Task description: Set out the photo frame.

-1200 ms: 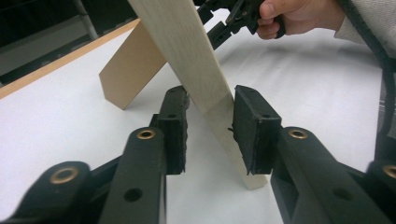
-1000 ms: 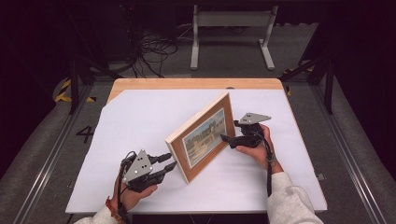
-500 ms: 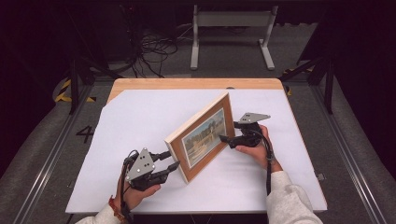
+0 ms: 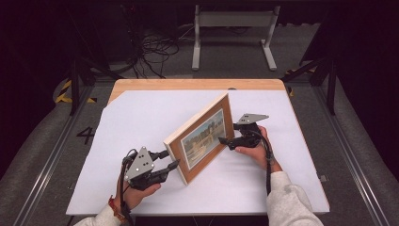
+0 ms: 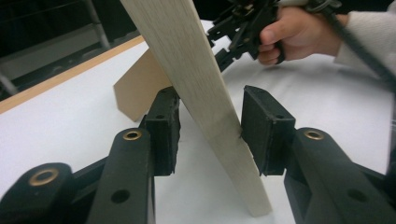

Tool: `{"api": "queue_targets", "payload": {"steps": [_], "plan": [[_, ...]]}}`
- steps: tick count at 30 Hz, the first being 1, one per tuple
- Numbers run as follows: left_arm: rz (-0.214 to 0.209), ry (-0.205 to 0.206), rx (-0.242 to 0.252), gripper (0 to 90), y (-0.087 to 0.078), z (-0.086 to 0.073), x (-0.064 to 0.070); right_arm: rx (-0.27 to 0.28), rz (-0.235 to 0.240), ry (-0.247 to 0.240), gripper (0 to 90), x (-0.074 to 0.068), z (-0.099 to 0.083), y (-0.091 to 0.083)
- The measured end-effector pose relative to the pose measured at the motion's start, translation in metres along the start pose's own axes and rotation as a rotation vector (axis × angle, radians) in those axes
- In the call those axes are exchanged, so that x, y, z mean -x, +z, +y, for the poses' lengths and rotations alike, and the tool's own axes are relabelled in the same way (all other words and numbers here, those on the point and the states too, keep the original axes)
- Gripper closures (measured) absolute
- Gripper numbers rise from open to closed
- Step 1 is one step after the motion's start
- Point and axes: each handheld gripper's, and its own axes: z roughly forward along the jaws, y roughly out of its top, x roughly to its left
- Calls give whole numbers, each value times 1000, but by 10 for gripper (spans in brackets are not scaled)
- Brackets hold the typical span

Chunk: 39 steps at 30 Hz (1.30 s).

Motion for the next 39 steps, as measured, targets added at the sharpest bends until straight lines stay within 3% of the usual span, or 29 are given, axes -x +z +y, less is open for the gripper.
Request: {"api": "queue_targets", "payload": {"steps": [7,14,24,31,39], "plan": [[24,-24,0,603,-4,-3,-11,-7,25,-8,269,-4,-4,-8],[29,-58,-2,613,-4,-5,-22,-13,-17,-17,261,-16,-12,-14],[38,-82,-14,620,-3,-6,-33,-7,-10,-31,290,-24,-20,-21],[33,-73,-29,617,-2,-8,-32,-4,-41,-29,219,-23,-12,-11],[30,-65,-48,616,2,-10,-31,-16,-22,-43,215,-27,-6,0]]}}
